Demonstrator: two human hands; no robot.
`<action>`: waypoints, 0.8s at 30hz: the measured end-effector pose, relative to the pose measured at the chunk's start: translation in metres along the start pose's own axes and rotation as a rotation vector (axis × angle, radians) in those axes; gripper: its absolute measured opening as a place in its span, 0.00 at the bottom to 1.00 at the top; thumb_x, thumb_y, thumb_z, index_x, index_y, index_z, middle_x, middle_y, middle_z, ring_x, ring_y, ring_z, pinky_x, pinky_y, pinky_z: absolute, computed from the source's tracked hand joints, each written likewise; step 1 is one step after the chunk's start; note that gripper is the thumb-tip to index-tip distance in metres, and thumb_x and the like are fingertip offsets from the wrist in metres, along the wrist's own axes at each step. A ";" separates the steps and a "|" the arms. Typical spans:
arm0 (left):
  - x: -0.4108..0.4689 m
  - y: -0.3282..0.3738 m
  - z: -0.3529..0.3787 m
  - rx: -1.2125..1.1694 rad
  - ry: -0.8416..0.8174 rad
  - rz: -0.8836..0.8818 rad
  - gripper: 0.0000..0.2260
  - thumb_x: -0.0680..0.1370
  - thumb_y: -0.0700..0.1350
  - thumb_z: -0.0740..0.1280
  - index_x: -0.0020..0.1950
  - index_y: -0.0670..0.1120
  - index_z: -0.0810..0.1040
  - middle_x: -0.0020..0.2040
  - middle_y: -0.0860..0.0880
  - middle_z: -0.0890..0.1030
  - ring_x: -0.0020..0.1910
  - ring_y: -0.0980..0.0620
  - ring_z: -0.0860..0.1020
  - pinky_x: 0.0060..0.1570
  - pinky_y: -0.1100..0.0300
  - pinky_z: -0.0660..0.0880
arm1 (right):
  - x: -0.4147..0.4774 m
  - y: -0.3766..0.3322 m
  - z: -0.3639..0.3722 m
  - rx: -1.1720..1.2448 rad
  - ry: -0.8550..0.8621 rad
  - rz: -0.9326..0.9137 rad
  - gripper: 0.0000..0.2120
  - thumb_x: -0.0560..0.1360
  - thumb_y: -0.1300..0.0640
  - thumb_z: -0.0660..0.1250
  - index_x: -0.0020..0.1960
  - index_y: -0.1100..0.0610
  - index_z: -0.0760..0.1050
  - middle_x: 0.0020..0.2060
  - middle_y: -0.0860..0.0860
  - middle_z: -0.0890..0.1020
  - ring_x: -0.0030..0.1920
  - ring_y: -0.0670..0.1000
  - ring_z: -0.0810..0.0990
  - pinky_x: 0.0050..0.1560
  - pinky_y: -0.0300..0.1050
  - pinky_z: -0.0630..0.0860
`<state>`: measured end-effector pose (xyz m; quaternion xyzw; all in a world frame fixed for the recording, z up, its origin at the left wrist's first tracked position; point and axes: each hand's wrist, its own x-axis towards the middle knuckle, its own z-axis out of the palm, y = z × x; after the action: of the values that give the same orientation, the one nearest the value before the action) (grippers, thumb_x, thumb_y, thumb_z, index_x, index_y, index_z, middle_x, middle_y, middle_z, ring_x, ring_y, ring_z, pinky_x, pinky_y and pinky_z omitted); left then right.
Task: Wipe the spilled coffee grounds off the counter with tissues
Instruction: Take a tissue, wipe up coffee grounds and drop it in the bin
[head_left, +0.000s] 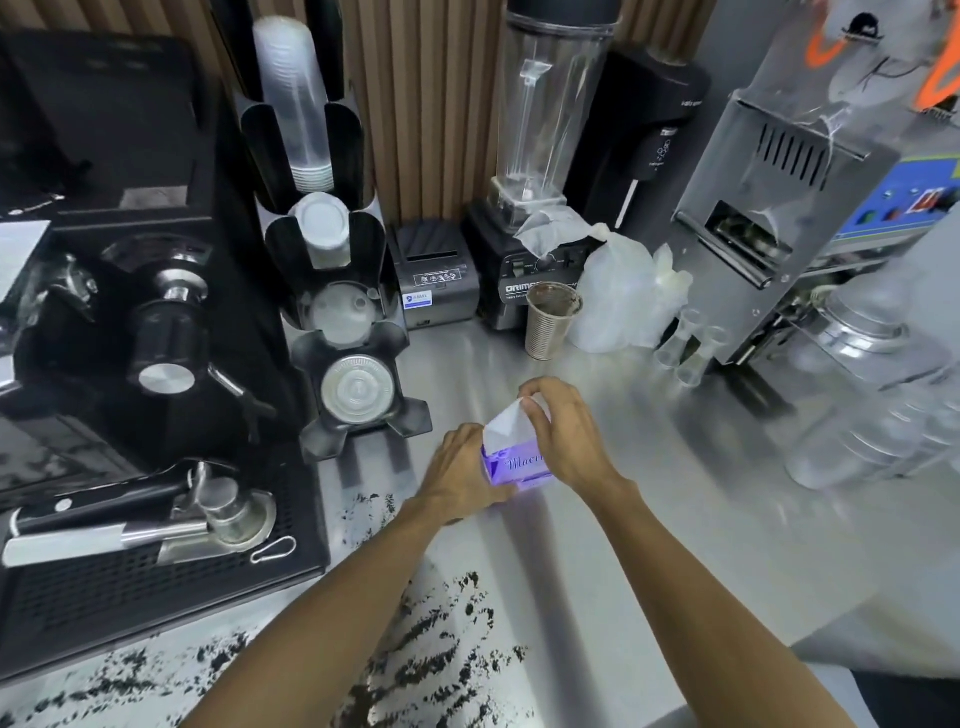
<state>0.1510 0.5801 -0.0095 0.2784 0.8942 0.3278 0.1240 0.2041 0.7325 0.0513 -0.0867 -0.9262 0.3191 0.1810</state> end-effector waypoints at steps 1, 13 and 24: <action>0.001 0.000 0.000 -0.005 0.003 0.000 0.34 0.62 0.58 0.78 0.62 0.47 0.71 0.58 0.48 0.74 0.56 0.48 0.71 0.56 0.54 0.72 | 0.000 -0.002 -0.002 0.024 0.025 0.007 0.06 0.81 0.56 0.59 0.53 0.54 0.74 0.50 0.48 0.79 0.53 0.49 0.73 0.55 0.48 0.72; 0.001 -0.002 0.001 -0.054 -0.025 -0.001 0.37 0.64 0.58 0.77 0.67 0.48 0.68 0.61 0.49 0.72 0.61 0.49 0.69 0.60 0.55 0.69 | 0.000 -0.035 -0.027 0.245 0.309 -0.061 0.04 0.83 0.57 0.57 0.54 0.54 0.70 0.47 0.47 0.78 0.48 0.44 0.77 0.49 0.32 0.69; -0.052 0.009 -0.023 -0.434 -0.043 -0.065 0.65 0.51 0.69 0.80 0.77 0.64 0.43 0.77 0.63 0.52 0.76 0.60 0.52 0.74 0.53 0.56 | -0.027 -0.064 -0.049 0.534 0.617 0.035 0.05 0.82 0.57 0.58 0.56 0.49 0.70 0.49 0.44 0.78 0.53 0.50 0.78 0.55 0.49 0.75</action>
<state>0.1881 0.5441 0.0159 0.2229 0.8084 0.5025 0.2106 0.2448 0.7026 0.1198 -0.1443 -0.7113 0.5105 0.4611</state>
